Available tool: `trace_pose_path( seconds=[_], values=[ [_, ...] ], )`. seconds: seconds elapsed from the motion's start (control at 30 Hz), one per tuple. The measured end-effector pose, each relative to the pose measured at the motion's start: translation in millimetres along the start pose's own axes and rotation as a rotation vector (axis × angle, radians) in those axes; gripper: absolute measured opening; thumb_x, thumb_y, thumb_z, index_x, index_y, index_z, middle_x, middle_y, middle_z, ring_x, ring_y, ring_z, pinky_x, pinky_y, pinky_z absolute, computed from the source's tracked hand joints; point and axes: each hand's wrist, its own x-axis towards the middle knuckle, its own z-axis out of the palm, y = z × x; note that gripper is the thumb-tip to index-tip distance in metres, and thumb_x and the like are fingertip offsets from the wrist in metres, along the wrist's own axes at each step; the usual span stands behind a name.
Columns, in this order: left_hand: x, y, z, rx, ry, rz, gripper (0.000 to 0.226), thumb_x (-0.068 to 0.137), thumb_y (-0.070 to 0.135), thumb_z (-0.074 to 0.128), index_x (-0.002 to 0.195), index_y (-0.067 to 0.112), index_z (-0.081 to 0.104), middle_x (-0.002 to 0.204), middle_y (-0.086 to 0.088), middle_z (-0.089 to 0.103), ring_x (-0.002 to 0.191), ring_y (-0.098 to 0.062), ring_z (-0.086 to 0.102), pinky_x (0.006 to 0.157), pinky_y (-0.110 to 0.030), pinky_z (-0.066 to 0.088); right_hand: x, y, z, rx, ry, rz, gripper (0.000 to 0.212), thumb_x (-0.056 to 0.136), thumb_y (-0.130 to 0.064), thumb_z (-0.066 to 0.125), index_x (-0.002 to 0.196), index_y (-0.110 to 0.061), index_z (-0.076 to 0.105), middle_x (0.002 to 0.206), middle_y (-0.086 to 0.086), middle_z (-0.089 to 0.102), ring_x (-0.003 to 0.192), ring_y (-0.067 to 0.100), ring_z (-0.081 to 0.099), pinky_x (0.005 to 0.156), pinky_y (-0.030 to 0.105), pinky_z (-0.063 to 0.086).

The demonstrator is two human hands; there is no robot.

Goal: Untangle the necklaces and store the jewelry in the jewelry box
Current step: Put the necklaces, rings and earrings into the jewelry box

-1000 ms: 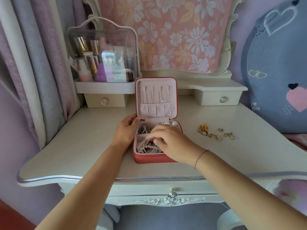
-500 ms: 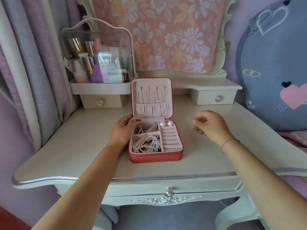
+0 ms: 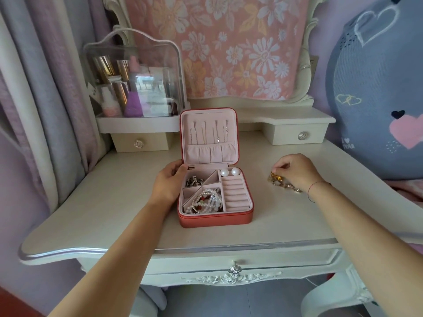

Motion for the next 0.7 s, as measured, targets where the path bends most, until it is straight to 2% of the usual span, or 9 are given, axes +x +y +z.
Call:
trace_pose_path(
  seconds=[0.07,0.2,0.27,0.33,0.4,0.6,0.7],
  values=[
    [0,1,1,-0.006,-0.001,0.008,0.023,0.096,0.022,0.055,0.084,0.035,0.070,0.093,0.009,0.075,0.099,-0.019,0.068,0.098,-0.047,0.050,-2,-6,0,-0.001,0.034,-0.018,0.006,0.082,-0.013,0.069,0.077,-0.014,0.073,0.078,-0.004,0.069,0.077,0.017,0.063,0.067,0.026,0.049],
    [0,2,1,-0.012,-0.003,0.018,0.026,0.097,0.019,0.054,0.083,0.034,0.069,0.093,0.008,0.074,0.099,-0.020,0.068,0.098,-0.045,0.050,-10,-25,5,0.063,0.006,-0.121,0.008,0.079,-0.012,0.072,0.073,-0.012,0.067,0.075,-0.003,0.059,0.062,0.015,0.054,0.050,0.022,0.040],
    [1,0,1,-0.016,-0.010,0.018,0.026,0.097,0.020,0.055,0.084,0.035,0.071,0.094,0.006,0.075,0.100,-0.021,0.068,0.098,-0.047,0.050,-16,-31,14,-0.032,-0.041,-0.267,0.016,0.076,-0.011,0.076,0.066,-0.017,0.065,0.074,-0.007,0.053,0.071,0.014,0.053,0.059,0.024,0.041],
    [1,-1,0,-0.015,-0.016,0.019,0.024,0.096,0.021,0.055,0.086,0.034,0.071,0.096,0.005,0.075,0.100,-0.021,0.068,0.098,-0.047,0.050,-20,-29,25,-0.203,-0.044,-0.413,0.018,0.073,-0.010,0.078,0.064,-0.020,0.065,0.075,-0.009,0.052,0.082,0.020,0.054,0.075,0.033,0.042],
    [0,1,1,-0.019,-0.011,0.021,0.023,0.097,0.020,0.054,0.088,0.032,0.071,0.097,0.004,0.075,0.101,-0.021,0.068,0.098,-0.046,0.050,-23,-25,30,-0.292,-0.031,-0.487,0.015,0.072,-0.007,0.077,0.066,-0.017,0.067,0.077,-0.009,0.052,0.085,0.026,0.055,0.079,0.038,0.041],
    [-1,1,1,-0.015,-0.019,0.032,0.025,0.097,0.018,0.053,0.088,0.034,0.070,0.099,0.002,0.074,0.102,-0.021,0.068,0.099,-0.046,0.049,-29,-22,20,-0.288,-0.103,-0.468,0.010,0.079,-0.019,0.075,0.071,-0.022,0.070,0.075,-0.018,0.050,0.082,0.011,0.046,0.083,0.035,0.039],
    [-1,3,1,-0.017,-0.010,0.031,0.024,0.098,0.018,0.053,0.089,0.033,0.068,0.100,0.001,0.073,0.103,-0.022,0.067,0.100,-0.045,0.049,-28,-21,14,-0.215,-0.094,-0.420,0.014,0.077,-0.021,0.077,0.067,-0.025,0.067,0.076,-0.014,0.054,0.075,0.008,0.049,0.081,0.037,0.043]
  ],
)
